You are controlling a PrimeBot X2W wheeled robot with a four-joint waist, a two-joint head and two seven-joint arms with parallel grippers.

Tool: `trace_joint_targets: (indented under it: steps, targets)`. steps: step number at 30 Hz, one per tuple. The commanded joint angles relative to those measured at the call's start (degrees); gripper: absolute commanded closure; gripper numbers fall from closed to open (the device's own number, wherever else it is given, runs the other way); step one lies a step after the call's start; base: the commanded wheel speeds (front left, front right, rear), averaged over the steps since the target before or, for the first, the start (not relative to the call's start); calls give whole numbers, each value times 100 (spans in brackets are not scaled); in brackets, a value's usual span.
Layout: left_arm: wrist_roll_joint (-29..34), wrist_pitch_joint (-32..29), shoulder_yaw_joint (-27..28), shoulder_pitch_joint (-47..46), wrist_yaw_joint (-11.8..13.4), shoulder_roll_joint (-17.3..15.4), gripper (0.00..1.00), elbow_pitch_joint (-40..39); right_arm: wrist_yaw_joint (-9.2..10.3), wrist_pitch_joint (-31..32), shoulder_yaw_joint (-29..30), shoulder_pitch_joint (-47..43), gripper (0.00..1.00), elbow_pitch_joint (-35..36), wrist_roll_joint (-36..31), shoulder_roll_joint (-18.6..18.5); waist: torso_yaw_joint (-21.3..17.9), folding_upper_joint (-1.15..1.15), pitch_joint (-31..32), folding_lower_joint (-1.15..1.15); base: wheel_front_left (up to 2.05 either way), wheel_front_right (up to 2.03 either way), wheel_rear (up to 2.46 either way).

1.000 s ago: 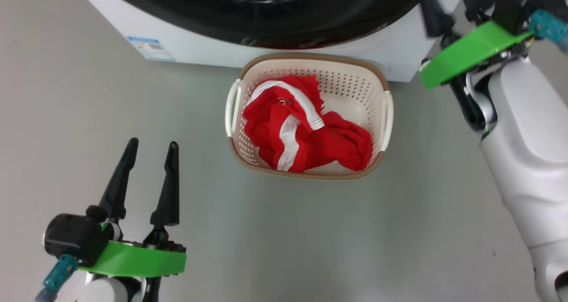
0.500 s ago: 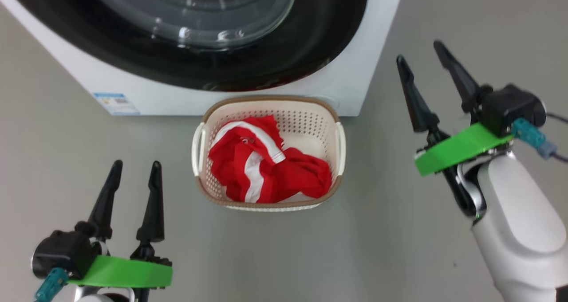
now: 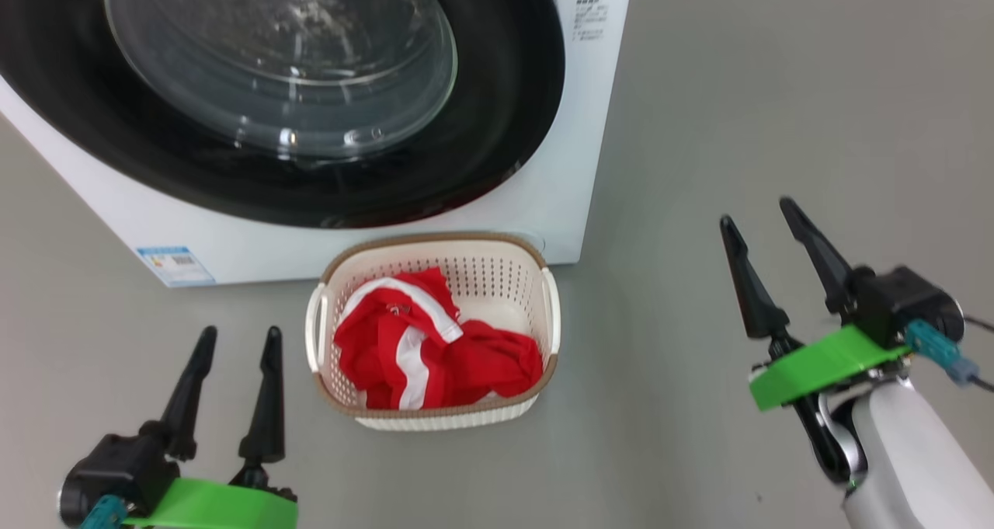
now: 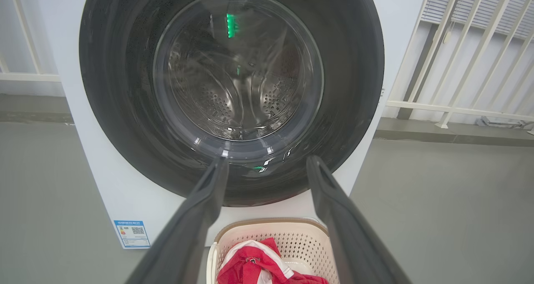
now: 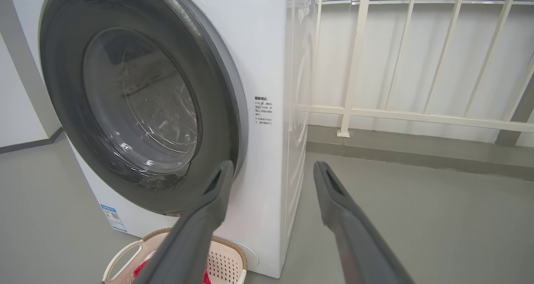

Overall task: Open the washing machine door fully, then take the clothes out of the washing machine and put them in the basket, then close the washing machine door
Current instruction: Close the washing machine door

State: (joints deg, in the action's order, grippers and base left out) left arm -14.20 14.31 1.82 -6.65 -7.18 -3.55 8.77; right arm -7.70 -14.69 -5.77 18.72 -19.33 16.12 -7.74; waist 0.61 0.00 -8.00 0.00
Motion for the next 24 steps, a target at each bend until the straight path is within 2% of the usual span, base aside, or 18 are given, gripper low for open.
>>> trace_joint_targets:
  steps: [1,11,24]
  targets:
    - [19,69,237,38,-30,-139,0,-102,21,-31,-29,-93,0,222,49,37,-58,0,170,0,0,0,0]
    - [48,69,491,465,-29,-129,0,-271,21,-31,302,-967,0,922,366,35,-94,0,554,0,0,0,0]
    - [41,69,476,843,-30,-191,0,-473,21,-31,143,-1587,0,1354,466,-59,-99,0,898,0,0,0,0]
